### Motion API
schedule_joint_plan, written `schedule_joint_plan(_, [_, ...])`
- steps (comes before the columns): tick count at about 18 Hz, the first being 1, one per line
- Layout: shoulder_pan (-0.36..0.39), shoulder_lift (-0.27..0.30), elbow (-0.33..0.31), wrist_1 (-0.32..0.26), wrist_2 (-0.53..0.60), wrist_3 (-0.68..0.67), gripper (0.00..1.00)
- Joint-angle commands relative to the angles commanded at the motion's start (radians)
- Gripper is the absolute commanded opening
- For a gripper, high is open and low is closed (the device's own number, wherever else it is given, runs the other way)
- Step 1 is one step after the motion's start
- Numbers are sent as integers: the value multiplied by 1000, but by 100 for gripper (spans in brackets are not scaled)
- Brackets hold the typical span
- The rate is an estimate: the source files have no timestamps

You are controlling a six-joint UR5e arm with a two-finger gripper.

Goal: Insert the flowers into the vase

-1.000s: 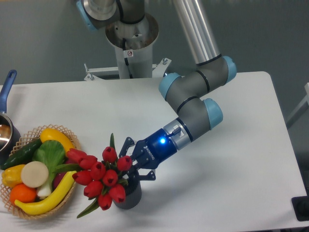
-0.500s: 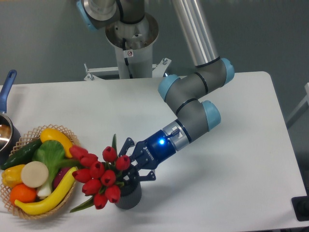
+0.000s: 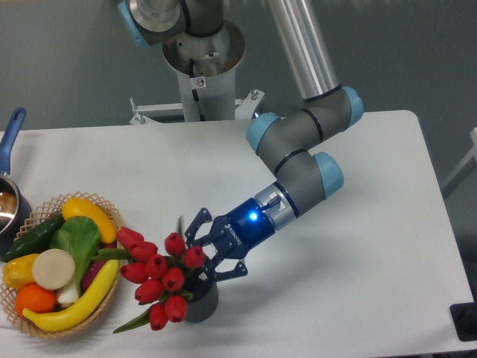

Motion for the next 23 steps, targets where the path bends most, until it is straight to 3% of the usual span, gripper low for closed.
schedule_joint_plan(2, [15,21,-17,3,0,2,100])
schedule_joint_plan(9, [115,165,-135,2,2,93,100])
schedule_joint_plan(17, [202,304,-111,0,11,92,100])
schedule_joint_plan(20, [235,356,-77,-9,180,62,100])
schedule_joint_plan(23, [232,400,-22,-11,406,-64,100])
